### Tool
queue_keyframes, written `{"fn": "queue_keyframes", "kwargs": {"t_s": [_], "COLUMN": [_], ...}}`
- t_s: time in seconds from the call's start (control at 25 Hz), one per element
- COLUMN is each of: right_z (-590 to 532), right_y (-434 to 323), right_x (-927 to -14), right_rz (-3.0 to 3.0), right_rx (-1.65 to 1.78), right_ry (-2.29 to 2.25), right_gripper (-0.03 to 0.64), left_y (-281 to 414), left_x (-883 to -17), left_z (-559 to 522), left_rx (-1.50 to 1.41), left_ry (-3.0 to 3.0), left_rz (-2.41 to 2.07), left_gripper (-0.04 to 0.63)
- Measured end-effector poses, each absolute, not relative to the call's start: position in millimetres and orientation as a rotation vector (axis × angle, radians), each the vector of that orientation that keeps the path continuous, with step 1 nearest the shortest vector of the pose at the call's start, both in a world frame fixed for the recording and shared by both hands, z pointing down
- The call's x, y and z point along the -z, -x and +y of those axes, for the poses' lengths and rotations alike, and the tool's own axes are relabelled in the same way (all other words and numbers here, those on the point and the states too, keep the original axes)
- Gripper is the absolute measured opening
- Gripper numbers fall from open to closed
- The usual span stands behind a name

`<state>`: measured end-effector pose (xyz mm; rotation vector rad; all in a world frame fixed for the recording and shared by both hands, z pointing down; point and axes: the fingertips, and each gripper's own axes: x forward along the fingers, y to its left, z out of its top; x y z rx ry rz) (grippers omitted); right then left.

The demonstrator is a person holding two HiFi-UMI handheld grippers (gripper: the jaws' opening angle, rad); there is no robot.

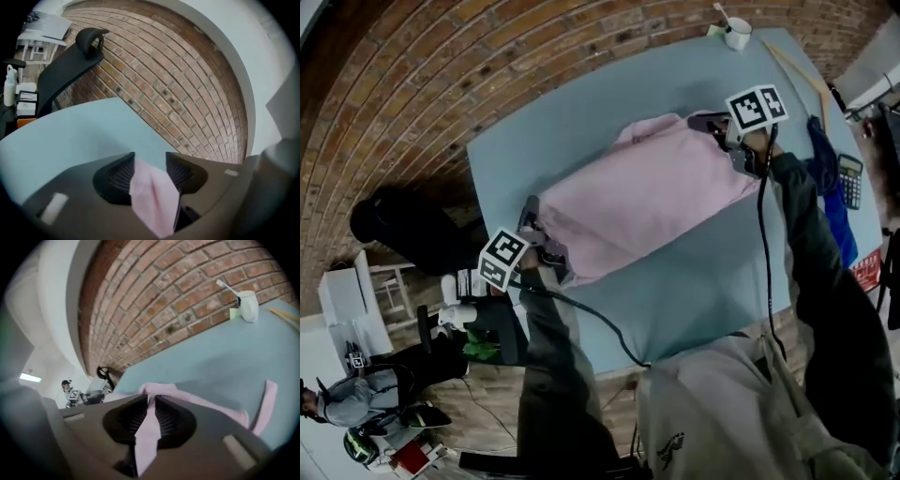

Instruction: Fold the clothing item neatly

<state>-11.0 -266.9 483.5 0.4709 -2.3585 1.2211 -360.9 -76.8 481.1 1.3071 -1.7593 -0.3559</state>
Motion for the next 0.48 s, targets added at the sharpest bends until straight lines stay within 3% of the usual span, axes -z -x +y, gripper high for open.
{"fn": "queue_keyframes", "kwargs": {"t_s": [0.08, 0.16, 0.4, 0.48], "right_z": [-269, -254, -201, -200], "right_y": [4, -5, -60, -72], "right_x": [-516, -523, -510, -488], "right_rz": [-2.252, -2.203, -2.109, -2.28], "right_rx": [-1.139, -1.056, -0.85, -0.9], "right_ry": [-0.502, -0.412, -0.212, -0.354], "right_gripper": [0.051, 0.06, 0.041, 0.018], "left_y": [356, 345, 329, 320], "left_x": [-495, -497, -481, -468], "left_z": [-77, -74, -67, -65], "left_rx": [0.306, 0.261, 0.168, 0.169], "left_ry": [-1.307, -1.35, -1.443, -1.459], "left_rz": [-1.741, -1.714, -1.756, -1.798], "left_gripper": [0.346, 0.382, 0.378, 0.316]}}
